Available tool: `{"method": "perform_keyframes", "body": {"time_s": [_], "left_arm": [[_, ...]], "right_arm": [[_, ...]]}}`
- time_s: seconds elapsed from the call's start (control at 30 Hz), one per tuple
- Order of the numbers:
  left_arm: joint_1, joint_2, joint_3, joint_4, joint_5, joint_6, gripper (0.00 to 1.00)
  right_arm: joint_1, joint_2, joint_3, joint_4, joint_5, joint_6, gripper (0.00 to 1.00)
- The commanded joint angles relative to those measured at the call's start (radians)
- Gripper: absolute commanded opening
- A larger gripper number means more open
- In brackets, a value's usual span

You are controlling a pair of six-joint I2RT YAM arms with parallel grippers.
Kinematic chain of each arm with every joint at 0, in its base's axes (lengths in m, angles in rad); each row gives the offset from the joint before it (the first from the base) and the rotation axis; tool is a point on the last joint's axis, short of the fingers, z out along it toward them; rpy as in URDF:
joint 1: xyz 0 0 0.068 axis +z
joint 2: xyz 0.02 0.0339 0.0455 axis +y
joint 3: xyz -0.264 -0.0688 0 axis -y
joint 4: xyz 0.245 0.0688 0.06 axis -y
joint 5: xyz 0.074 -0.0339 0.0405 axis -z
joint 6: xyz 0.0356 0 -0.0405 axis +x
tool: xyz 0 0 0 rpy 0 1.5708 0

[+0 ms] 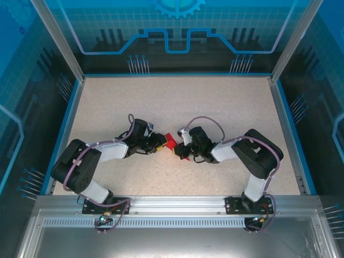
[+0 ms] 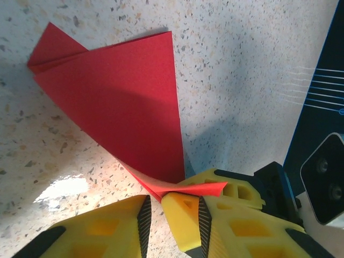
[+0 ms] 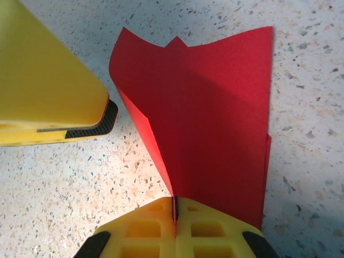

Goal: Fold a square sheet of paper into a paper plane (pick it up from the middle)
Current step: Fold the wing for the fifth time at the center of the table.

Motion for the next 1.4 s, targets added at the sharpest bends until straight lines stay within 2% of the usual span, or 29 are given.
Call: {"method": "perform_keyframes", "body": {"time_s": [0.0, 0.27, 0.47, 0.8, 1.1, 1.37], "left_arm": [[-0.007, 0.024, 0.018, 0.028, 0.030, 0.036, 0.32], [-0.019, 0.052, 0.027, 0.054, 0.038, 0.042, 0.31], [-0.025, 0.074, 0.035, 0.083, 0.038, 0.048, 0.31], [-0.040, 0.115, 0.031, 0.189, 0.026, 0.088, 0.28], [-0.057, 0.139, 0.021, 0.248, 0.022, 0.115, 0.27], [-0.068, 0.181, 0.035, 0.263, 0.030, 0.113, 0.26]], "right_arm": [[-0.027, 0.025, 0.014, 0.013, -0.064, 0.058, 0.00], [-0.079, 0.055, 0.067, -0.054, -0.199, 0.154, 0.00], [-0.097, 0.060, 0.067, -0.052, -0.230, 0.214, 0.00], [-0.127, 0.058, 0.092, -0.166, -0.221, 0.314, 0.00], [-0.150, 0.075, 0.093, -0.159, -0.250, 0.389, 0.00], [-0.150, 0.076, 0.098, -0.169, -0.260, 0.379, 0.00]]}}
